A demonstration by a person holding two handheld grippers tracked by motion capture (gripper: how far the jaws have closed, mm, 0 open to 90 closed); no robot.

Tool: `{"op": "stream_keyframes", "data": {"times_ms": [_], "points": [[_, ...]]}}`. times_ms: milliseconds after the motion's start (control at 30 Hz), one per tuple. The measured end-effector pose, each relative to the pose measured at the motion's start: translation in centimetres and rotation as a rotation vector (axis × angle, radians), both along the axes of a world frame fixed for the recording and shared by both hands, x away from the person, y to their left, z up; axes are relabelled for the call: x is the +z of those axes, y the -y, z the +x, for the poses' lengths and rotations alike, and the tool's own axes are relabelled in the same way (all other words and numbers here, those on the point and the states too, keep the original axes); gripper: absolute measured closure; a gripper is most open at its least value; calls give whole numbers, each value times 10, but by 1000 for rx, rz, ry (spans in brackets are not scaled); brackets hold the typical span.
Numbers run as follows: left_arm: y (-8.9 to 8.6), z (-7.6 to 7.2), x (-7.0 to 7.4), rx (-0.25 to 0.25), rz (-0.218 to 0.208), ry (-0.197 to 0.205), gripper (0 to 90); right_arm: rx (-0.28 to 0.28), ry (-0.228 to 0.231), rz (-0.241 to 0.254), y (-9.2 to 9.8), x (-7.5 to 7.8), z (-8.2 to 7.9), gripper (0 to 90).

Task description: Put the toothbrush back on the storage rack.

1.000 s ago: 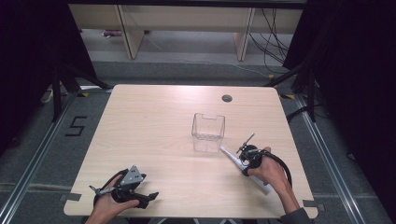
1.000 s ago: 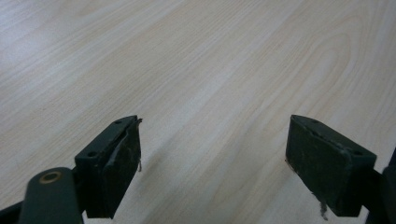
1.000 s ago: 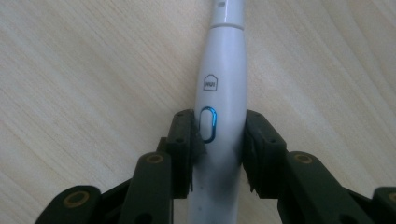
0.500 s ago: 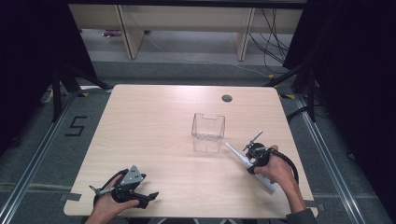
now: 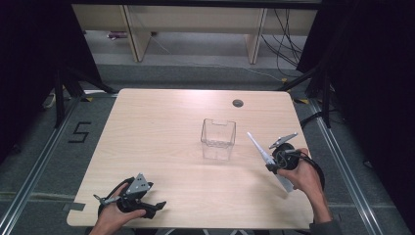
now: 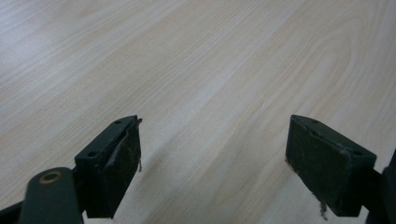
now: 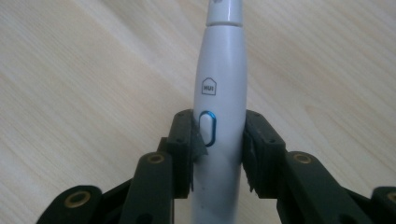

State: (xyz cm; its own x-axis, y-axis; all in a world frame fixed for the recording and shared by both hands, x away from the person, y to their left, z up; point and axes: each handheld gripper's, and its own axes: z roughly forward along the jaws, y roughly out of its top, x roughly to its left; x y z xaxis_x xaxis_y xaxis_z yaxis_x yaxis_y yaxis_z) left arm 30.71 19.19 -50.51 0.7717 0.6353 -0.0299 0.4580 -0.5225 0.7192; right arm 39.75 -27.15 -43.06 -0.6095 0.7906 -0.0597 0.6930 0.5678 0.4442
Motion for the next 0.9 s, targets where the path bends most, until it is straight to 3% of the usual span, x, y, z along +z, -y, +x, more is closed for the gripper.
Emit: {"op": "stream_keyframes", "data": {"times_ms": [100,167,200,267,333,400,433,500,567,600,633,733,767,900], "points": [[0,0,0,0,-2,0,178,3,44,19,3,3,2,665],[0,0,0,-5,-5,-4,178,-22,48,40,3,4,1,665],[0,0,0,-3,-9,-6,178,-17,93,84,7,8,2,665],[0,0,0,-4,-8,-5,178,-31,133,111,9,11,2,665],[0,0,0,-2,-9,-4,178,-38,149,147,11,14,2,665],[0,0,0,-1,-10,-5,178,-52,132,184,13,18,2,665],[0,0,0,-1,-10,-5,178,-63,158,210,12,16,2,665],[0,1,0,0,-9,-5,178,-34,172,198,16,19,4,665],[0,1,0,6,-11,1,178,-60,201,267,16,17,7,665],[-1,1,0,9,-5,3,178,-14,213,229,20,19,11,665],[-1,1,0,9,-5,3,178,-44,204,244,19,20,10,665],[-1,2,0,15,-14,4,178,-35,239,277,19,21,13,665],[-1,2,0,17,-13,4,178,-46,276,312,16,25,13,665],[-1,1,1,14,-19,0,179,-53,293,359,12,31,12,665]]}}
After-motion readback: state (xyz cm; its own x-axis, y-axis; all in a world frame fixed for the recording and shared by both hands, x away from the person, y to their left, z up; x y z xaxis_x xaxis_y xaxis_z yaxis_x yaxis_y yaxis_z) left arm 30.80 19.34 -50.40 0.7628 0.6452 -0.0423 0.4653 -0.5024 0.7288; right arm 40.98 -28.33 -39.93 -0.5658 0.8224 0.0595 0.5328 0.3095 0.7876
